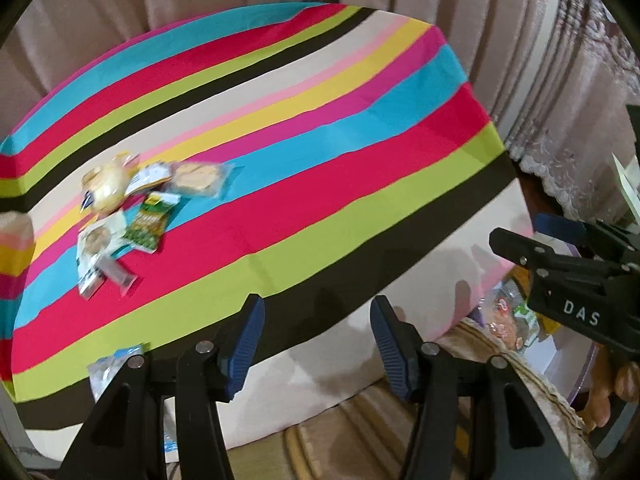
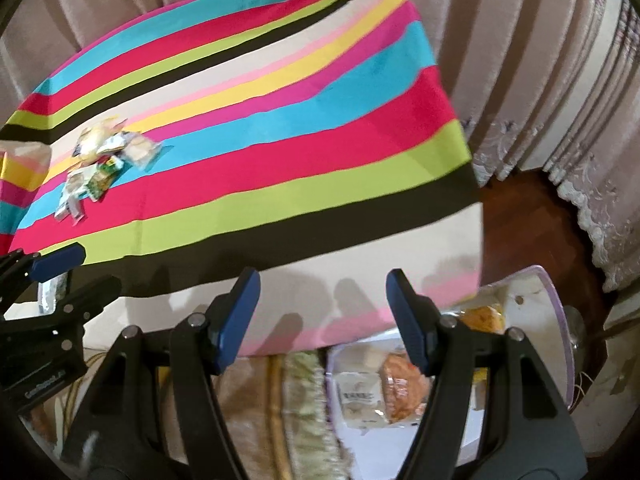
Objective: Organize snacks
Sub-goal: 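Grasp a blue-edged clear cookie bag with the left tool while the right tool grasps a clear cracker pack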
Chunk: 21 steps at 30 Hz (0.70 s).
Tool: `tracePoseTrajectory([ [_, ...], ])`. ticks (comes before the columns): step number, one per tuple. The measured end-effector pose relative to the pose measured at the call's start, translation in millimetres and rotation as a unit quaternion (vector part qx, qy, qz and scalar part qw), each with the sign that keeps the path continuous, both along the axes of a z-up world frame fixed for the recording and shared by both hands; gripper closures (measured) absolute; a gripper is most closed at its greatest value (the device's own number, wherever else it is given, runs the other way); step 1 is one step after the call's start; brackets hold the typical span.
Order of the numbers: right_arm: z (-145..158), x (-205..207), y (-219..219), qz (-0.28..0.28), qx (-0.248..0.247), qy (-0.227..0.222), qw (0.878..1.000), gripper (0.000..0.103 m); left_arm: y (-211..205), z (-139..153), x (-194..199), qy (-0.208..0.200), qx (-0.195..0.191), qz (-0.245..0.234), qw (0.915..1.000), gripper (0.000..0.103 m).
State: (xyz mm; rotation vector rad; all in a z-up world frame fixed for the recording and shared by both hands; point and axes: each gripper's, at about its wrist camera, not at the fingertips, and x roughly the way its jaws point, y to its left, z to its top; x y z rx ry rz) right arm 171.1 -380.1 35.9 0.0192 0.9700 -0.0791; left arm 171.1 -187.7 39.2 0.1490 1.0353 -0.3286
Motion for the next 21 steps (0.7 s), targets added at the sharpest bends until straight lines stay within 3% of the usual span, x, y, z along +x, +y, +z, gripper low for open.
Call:
tracePoseTrajectory([
  [7, -3.9, 14.2, 44.0, 0.047, 0.005, 0.006, 0.999, 0.033, 46.1, -9.4, 5.9, 0.021, 0.005, 0.061, 0.9979, 0.043],
  [14, -10.1, 23.6, 81.2, 0.084, 0.003, 0.013, 0.996, 0.032, 99.5, -20.4, 9.4, 0.05, 0.001, 0.128, 0.9905, 0.042],
  [21, -14.9, 33.3, 108.0, 0.108, -0.002, 0.015, 0.994, 0.026, 179.4, -34.8, -0.8, 0.095, -0.044, 0.208, 0.9726, 0.039],
])
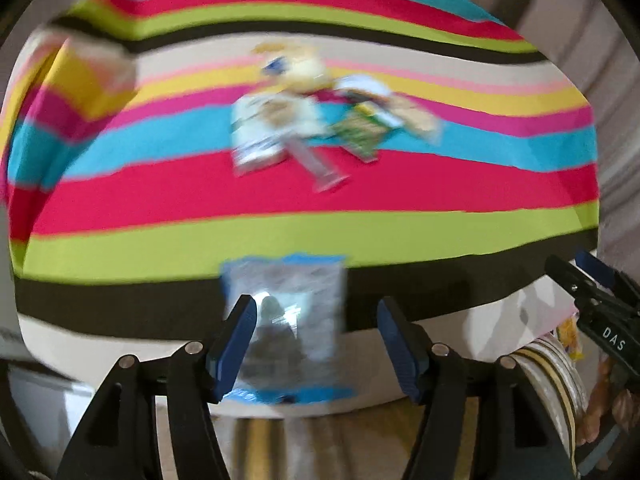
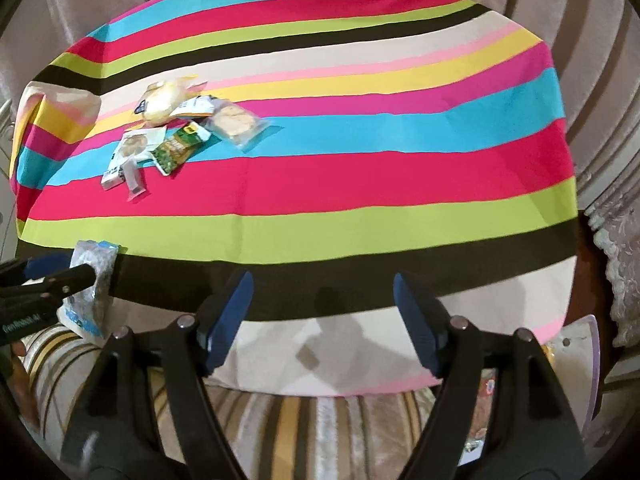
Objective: Organize snacks
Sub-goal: 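Grasp a blue-edged clear cookie bag with the left tool while the right tool grasps a clear cracker pack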
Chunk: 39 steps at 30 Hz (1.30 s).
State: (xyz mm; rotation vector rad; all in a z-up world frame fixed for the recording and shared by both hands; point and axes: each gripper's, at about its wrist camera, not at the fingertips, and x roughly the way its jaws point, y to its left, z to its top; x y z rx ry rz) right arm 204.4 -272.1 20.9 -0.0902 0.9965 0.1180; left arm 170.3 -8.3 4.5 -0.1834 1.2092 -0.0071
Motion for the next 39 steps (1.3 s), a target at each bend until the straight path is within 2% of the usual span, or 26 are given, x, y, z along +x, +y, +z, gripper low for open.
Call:
tracePoseTrajectory([
  [6, -5.6, 13.2, 24.9, 0.026, 0.0, 0.005, 1.0, 0.025, 34.0, -19.2, -1.9, 0.039, -0.053, 0.025, 0.9975, 0.039],
  [10, -8.5, 24.8, 42.0, 0.047, -0.007, 0.003, 0.999, 0.023, 21.0, -22.0, 3.0, 0.047, -0.036, 0.0, 0.9983, 0.039],
  [13, -9.6, 39.2, 51.7, 0.055, -0.014, -0.005, 0.998, 0.023, 10.3, -21.9, 8.4, 0.047, -0.016, -0.02, 0.9986, 0.035],
  [20, -12.9, 81.5, 72.0, 0.072, -0.039, -0.024, 0.996, 0.023, -4.6, -21.9, 7.5, 0.041, 0.011, -0.05, 0.9979, 0.037],
  [23, -13.2, 97.2, 77.1, 0.084, -0.046, -0.031, 0.995, 0.022, -4.7, -20.2, 8.5, 0.039, -0.006, -0.051, 0.9979, 0.037],
  [29, -18.6, 128.2, 92.5, 0.119, -0.073, -0.036, 0.99, 0.021, -7.6, -24.3, 12.9, 0.046, -0.001, -0.061, 0.9971, 0.033],
  [35, -35.0, 154.2, 110.5, 0.169, -0.093, -0.017, 0.981, 0.02, 9.1, -22.1, 10.6, 0.042, -0.048, -0.04, 0.9971, 0.031],
  [37, -38.7, 160.2, 114.1, 0.178, -0.093, -0.014, 0.98, 0.021, 9.0, -20.0, 9.2, 0.04, -0.048, -0.04, 0.9972, 0.031],
  [39, -41.6, 166.7, 115.5, 0.179, -0.083, -0.008, 0.98, 0.021, 2.7, -19.1, 9.8, 0.041, -0.03, -0.051, 0.9974, 0.031],
])
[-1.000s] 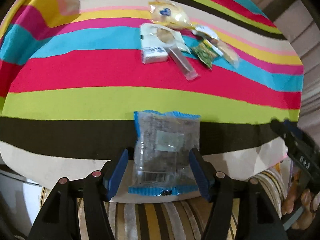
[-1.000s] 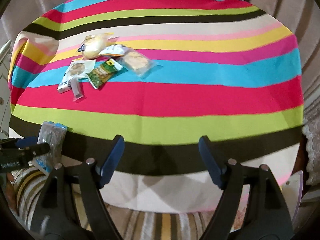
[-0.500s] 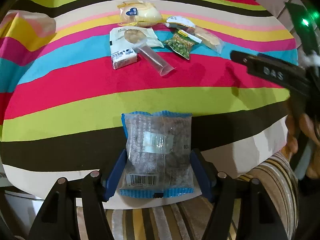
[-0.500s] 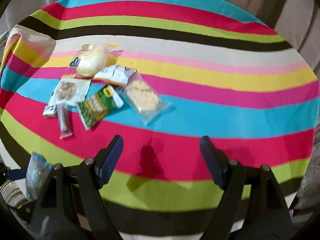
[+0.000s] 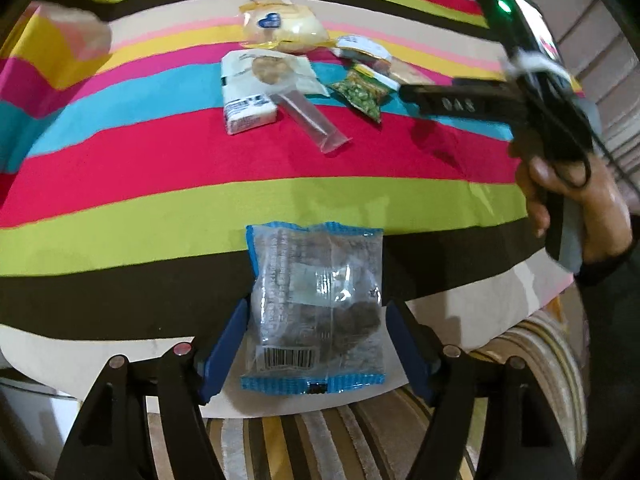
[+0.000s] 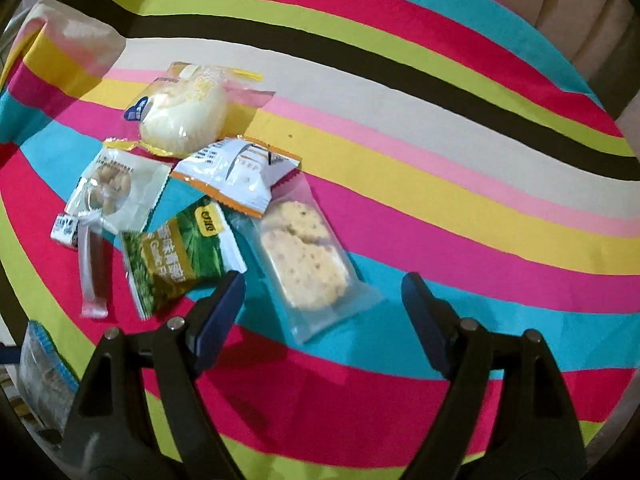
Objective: Organize snacks
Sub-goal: 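Grasp a blue-edged clear cookie bag with the left tool while the right tool grasps a clear cracker pack, then carry both packs to the white bin and release them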
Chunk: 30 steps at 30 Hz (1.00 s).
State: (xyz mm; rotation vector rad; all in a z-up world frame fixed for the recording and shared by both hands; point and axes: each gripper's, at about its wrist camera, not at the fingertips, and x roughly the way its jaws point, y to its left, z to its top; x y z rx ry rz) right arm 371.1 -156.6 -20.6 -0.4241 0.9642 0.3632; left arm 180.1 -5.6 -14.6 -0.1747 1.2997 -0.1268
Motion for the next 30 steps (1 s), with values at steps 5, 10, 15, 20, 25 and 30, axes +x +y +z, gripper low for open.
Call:
tracePoseTrajectory([
  [5, -5.6, 13.3, 4.0, 0.006, 0.018, 0.014, 1.0, 0.03, -16.1, -4.2, 7.9, 0.015, 0.045, -0.019, 0.9987, 0.031],
  [10, -7.1, 12.1, 9.3, 0.019, 0.035, 0.022, 0.999, 0.062, -29.8, -4.9, 11.6, 0.009, 0.073, -0.033, 0.9967, 0.036],
  [15, -8.0, -0.5, 6.8, 0.008, 0.037, 0.013, 0.999, 0.063, -42.1, 0.9, 11.4, -0.006, 0.082, -0.036, 0.996, 0.044],
  [20, -7.8, -21.2, -5.5, -0.012, 0.043, 0.013, 0.999, 0.064, -43.0, 11.1, 0.9, -0.015, 0.092, -0.033, 0.995, 0.046],
  [25, -2.9, -42.9, -21.4, -0.032, 0.052, 0.014, 0.998, 0.064, -49.3, 29.3, -12.3, -0.041, 0.112, -0.027, 0.9924, 0.046],
  [30, 7.8, -64.4, -39.2, -0.048, 0.064, 0.011, 0.997, 0.064, -53.2, 43.9, -25.1, -0.057, 0.126, -0.029, 0.9899, 0.046],
])
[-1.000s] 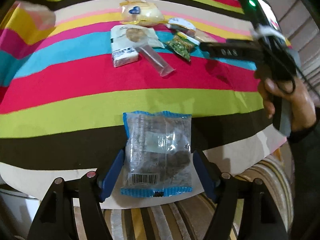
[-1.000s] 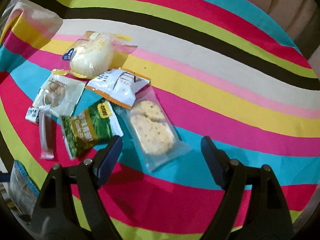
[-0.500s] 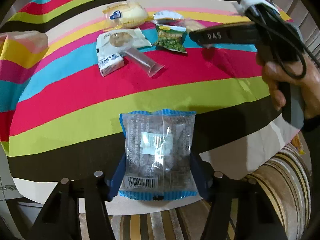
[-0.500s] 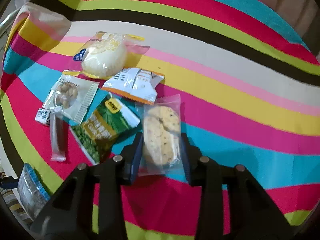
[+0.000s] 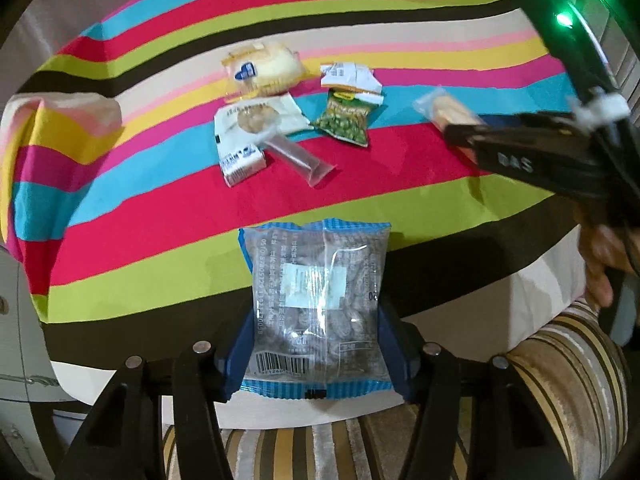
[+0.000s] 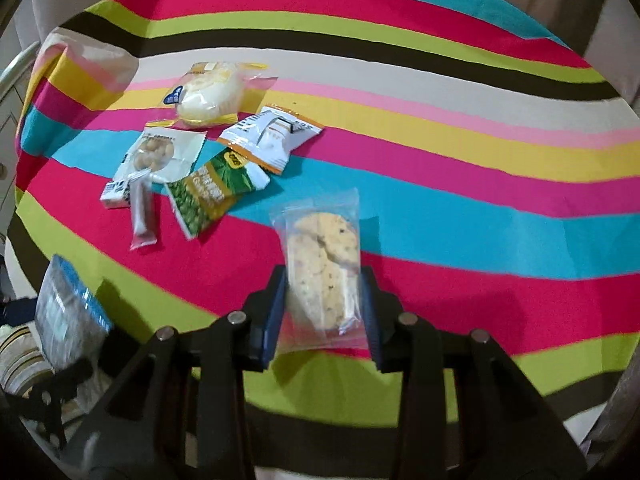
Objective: Organize snacks
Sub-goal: 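Carry both packs to the white bin and release them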
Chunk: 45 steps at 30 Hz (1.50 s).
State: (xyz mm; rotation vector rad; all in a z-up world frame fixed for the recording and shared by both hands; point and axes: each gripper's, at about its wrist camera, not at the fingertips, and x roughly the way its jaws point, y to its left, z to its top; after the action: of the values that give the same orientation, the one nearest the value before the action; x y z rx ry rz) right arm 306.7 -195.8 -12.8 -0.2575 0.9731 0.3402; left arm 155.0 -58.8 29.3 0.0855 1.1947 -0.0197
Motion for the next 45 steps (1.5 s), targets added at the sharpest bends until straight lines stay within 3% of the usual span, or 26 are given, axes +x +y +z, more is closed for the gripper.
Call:
tracePoseTrajectory([
  [6, 12.0, -28.0, -22.0, -0.016, 0.016, -0.001, 1.0, 0.064, -9.4, 19.5, -12.5, -0.019, 0.009, -0.011, 0.9997, 0.046],
  [14, 25.7, -66.1, -65.1, -0.052, 0.035, -0.005, 0.998, 0.064, -25.5, 19.1, -2.5, -0.032, 0.011, -0.033, 0.9989, 0.046],
  [25, 39.5, -108.3, -146.4, -0.125, 0.058, -0.014, 0.99, 0.064, -94.0, 33.5, -5.4, -0.049, 0.02, -0.101, 0.9935, 0.046],
  [35, 32.4, -153.6, -232.6, -0.205, 0.062, -0.01, 0.977, 0.064, -174.8, 37.9, -10.1, -0.048, 0.02, -0.181, 0.9821, 0.046],
  [45, 12.0, -195.4, -304.2, -0.276, 0.064, 0.006, 0.959, 0.064, -259.1, 24.2, -30.9, -0.028, 0.017, -0.27, 0.9622, 0.046],
])
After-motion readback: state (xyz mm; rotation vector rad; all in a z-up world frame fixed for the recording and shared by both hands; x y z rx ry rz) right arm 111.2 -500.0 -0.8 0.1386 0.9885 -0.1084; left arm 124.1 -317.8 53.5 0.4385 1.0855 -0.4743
